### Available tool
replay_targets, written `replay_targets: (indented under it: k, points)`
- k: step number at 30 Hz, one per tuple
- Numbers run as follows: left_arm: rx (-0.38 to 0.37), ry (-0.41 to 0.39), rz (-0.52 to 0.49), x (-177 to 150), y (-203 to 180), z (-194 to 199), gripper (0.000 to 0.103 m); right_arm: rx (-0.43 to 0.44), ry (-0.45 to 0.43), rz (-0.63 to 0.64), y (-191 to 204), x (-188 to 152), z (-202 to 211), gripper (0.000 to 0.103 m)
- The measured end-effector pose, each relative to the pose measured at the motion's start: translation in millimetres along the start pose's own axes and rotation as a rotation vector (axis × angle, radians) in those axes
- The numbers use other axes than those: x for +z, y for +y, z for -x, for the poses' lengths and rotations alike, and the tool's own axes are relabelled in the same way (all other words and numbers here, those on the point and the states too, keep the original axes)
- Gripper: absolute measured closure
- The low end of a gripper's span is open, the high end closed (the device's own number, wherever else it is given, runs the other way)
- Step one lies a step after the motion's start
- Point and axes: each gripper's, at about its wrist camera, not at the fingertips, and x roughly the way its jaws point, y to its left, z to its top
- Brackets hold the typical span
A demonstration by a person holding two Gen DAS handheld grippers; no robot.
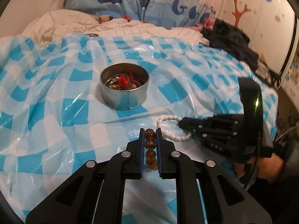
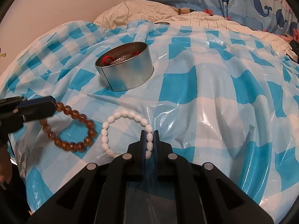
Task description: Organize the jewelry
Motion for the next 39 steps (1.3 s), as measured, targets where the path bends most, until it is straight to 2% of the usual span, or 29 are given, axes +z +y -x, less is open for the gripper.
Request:
replay_targets:
  k: [6,10,15,20,21,22,23,24,27,29,31,32,34,35,36,39]
  points:
    - [-0.015,-0.005,0.073,-0.6,18.5,0.7,0.093,-0.018,-0.002,0.003,4.7,-0.7,0.5,0.095]
    - [-0.010,-0.002,0.082,-0.8,20.5,-2.9,0.093,-0.016,-0.016,-0.017,5.8,0.3,4.2,0.095]
    - [-0.004,0.004,0.078,-0.8,21.8,-7.1,0.093,0.030,-0.067,-0.026,10.2,5.0,16.5,0.095]
    - [0.023,0.050,0.089,-2.7,26.7,-18.4,0.093,0.032,-0.067,-0.035,11.3,7.4,18.3,0.095]
    - [0.034,0.062,0.088,-3.1,27.1,-21.4,0.093,0.029,-0.060,-0.039,11.5,6.9,17.4,0.089]
    - [0.048,0.073,0.087,-4.1,27.5,-24.0,0.093,0.030,-0.040,-0.049,10.2,6.4,14.4,0.070]
    - [0.061,0.087,0.088,-5.4,28.4,-27.7,0.091,0.026,-0.036,-0.058,8.7,5.9,12.9,0.061]
    - [0.064,0.098,0.091,-6.4,29.2,-30.2,0.089,0.014,-0.040,-0.065,8.2,5.5,13.1,0.056]
    - [0.084,0.104,0.093,-8.6,28.7,-35.1,0.071,0.014,-0.027,-0.048,10.2,4.5,10.3,0.056]
    - [0.099,0.103,0.087,-9.3,27.2,-38.4,0.061,-0.004,-0.011,-0.011,16.4,2.5,7.0,0.066]
    - [0.121,0.112,0.066,-10.6,24.1,-42.1,0.060,-0.017,-0.006,0.031,23.2,1.3,5.0,0.087]
    - [0.144,0.121,0.031,-11.7,20.3,-45.6,0.061,-0.025,-0.005,0.048,26.1,0.6,4.0,0.089]
    - [0.166,0.133,-0.013,-12.2,14.4,-47.4,0.080,-0.037,-0.012,0.070,29.7,0.1,4.9,0.095]
    - [0.165,0.134,-0.020,-11.1,13.0,-46.0,0.093,-0.032,-0.016,0.063,28.4,0.1,5.9,0.095]
    - [0.161,0.130,-0.023,-9.9,12.2,-43.3,0.093,-0.018,-0.019,0.046,25.5,0.6,7.0,0.095]
    - [0.118,0.094,0.011,-5.8,15.1,-31.9,0.093,0.100,-0.057,-0.066,9.5,5.8,15.5,0.095]
